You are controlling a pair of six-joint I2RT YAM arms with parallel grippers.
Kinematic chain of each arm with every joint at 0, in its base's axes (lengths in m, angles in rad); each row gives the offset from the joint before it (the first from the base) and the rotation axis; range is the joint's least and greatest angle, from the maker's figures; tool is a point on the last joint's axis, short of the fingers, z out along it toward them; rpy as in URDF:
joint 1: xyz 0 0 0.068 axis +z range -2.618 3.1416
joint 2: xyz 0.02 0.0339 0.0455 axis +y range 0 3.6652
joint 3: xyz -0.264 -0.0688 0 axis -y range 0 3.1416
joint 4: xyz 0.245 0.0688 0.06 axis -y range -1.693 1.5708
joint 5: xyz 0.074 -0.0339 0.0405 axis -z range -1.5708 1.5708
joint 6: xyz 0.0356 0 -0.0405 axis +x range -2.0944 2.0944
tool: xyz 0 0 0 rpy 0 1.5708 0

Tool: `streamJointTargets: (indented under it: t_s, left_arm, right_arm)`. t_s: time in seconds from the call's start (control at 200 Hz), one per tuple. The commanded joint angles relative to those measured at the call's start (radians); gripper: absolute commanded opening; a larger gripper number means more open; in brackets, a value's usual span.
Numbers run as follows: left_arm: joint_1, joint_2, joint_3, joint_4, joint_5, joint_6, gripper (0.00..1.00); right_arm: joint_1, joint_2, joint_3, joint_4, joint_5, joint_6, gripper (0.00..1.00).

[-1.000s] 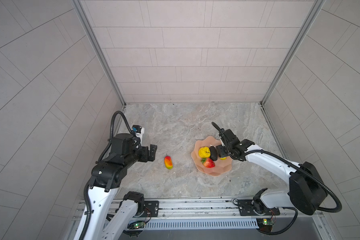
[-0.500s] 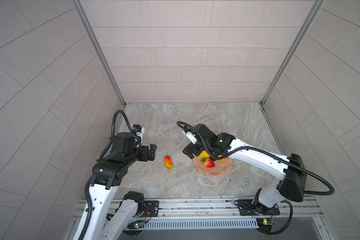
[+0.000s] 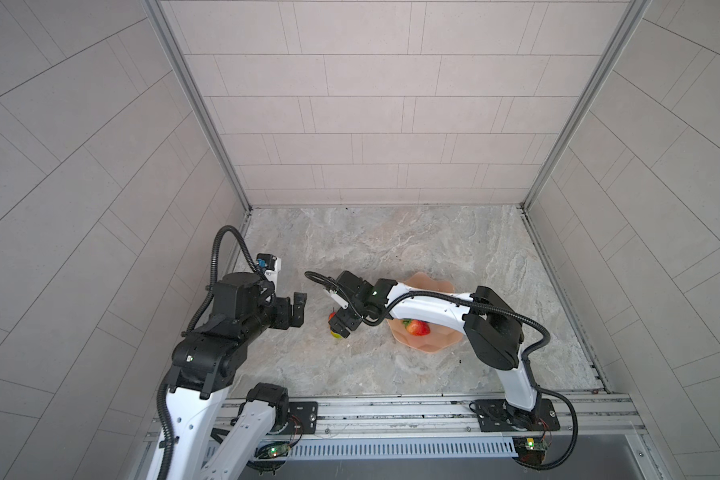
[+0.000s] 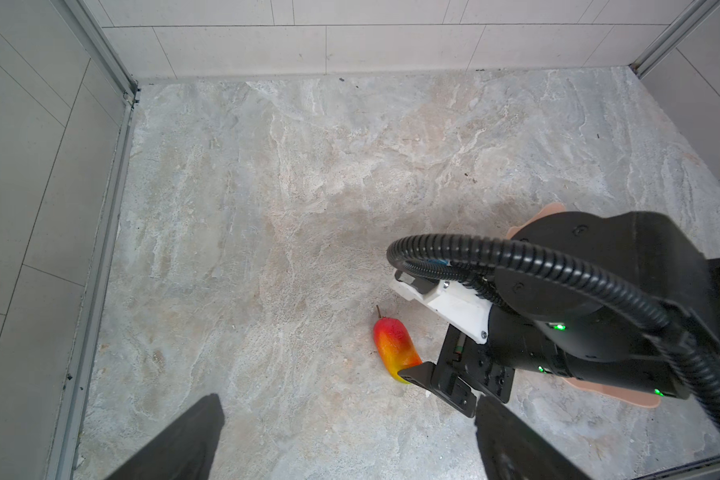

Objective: Place and organize the fake fruits in the fruit bowl
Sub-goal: 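Reach the right gripper to the last mango and grasp it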

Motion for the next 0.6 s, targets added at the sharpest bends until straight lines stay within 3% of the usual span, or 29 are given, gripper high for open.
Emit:
streamJointTargets:
  t_s: [0.0, 0.1, 0.205, 0.335, 0.475, 0.516, 0.596]
  left_arm:
    - [0.0, -0.003, 0.007, -0.02, -0.021, 0.013, 1.0]
    - [0.0, 0.004, 0.004, -0.013, -0.017, 0.014, 1.0]
    - [-0.001, 0.013, -0.002, -0.001, -0.011, 0.013, 1.0]
    - [0.001, 0.013, -0.002, 0.002, -0.006, 0.006, 1.0]
    - [0.0, 0.01, 0.013, -0.005, -0.012, 0.008, 1.0]
    - [0.0, 0.01, 0.016, -0.006, -0.014, 0.009, 1.0]
    - [0.0, 0.014, 0.024, -0.002, -0.006, 0.008, 1.0]
  right_arm:
    - [0.007, 0.033, 0.034, 0.01, -0.008, 0.027, 1.0]
    - [0.007, 0.068, 0.051, 0.018, -0.029, 0.04, 0.99]
    - [0.007, 0.123, 0.09, 0.038, -0.078, 0.075, 0.92]
    - [0.008, 0.176, 0.128, 0.048, -0.101, 0.121, 0.74]
    - [0.01, 0.13, 0.11, 0.036, -0.086, 0.122, 0.33]
    - [0.01, 0.091, 0.102, 0.005, -0.057, 0.103, 0.28]
    - [0.007, -0.039, 0.051, -0.036, -0.002, 0.056, 0.27]
